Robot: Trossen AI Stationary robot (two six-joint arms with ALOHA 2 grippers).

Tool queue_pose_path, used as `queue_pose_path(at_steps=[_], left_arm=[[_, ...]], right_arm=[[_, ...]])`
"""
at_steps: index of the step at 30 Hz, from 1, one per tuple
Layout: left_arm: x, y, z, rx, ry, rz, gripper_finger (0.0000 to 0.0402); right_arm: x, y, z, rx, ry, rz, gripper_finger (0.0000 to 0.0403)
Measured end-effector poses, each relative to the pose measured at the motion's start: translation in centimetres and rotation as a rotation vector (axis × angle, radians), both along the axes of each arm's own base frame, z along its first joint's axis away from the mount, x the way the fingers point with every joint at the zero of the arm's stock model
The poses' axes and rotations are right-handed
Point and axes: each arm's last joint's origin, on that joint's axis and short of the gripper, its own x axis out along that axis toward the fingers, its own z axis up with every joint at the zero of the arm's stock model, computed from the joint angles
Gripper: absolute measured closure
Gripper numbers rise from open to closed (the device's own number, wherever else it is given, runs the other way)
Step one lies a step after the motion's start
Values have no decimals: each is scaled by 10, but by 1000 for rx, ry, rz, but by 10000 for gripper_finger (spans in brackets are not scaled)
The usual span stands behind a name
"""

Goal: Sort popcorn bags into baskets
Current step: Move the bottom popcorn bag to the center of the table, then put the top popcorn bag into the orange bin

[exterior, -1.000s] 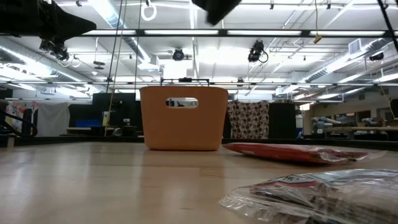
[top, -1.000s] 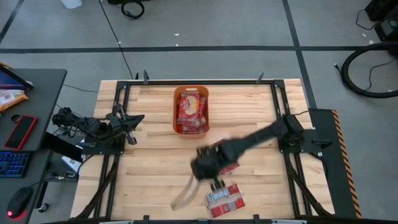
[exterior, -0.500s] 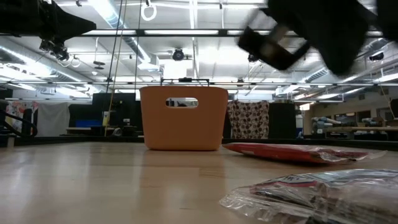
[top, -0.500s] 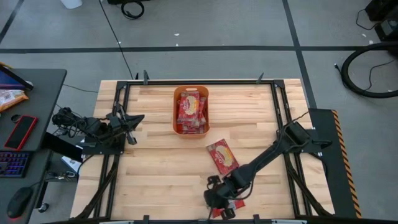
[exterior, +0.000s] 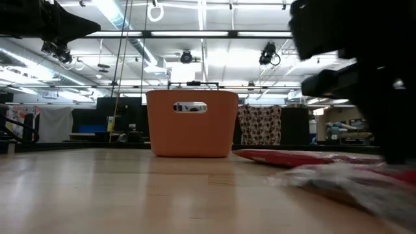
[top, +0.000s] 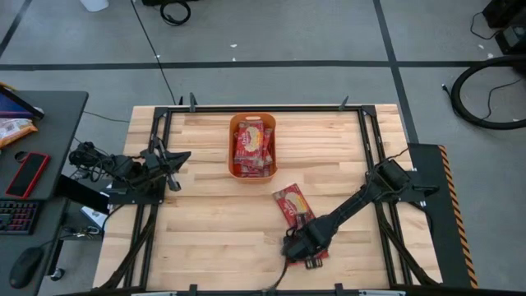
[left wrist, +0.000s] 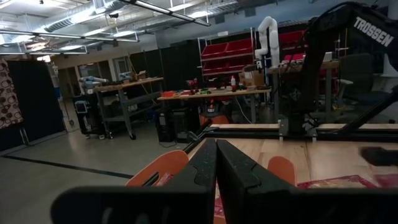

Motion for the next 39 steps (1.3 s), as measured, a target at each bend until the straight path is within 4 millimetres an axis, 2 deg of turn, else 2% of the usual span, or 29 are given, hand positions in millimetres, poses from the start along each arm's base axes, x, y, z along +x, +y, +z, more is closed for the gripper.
queue_pose_path(at_steps=[5, 8, 12, 15, 18, 23, 31, 35, 39], left_arm=[[0, 0, 0, 0, 0, 0, 388], [0, 0, 0, 0, 0, 0, 388], [0, 0, 0, 1, 1, 0, 388], [0, 0, 0, 0, 0, 0, 388], [0, 0, 0, 0, 0, 0, 388], [0, 0, 0, 0, 0, 0, 388], [0, 0, 0, 1, 2, 0, 388], [0, 0, 0, 1, 2, 0, 388], [0, 0, 0, 1, 2, 0, 388]], right_arm=[[-6, -34, 3, -311, 60, -103, 322], [-10, -47, 14, -389, 67, -169, 321], [-17, -54, 34, -426, 38, -249, 321], [-19, -53, 50, -428, -64, -280, 321], [-15, -53, 54, -497, -192, -315, 320], [-15, -61, 46, -567, -201, -299, 285], [-21, -100, 14, -603, -96, -332, 205], [-14, -116, 0, -555, -111, -313, 187], [-6, -129, -3, -537, -135, -292, 185]])
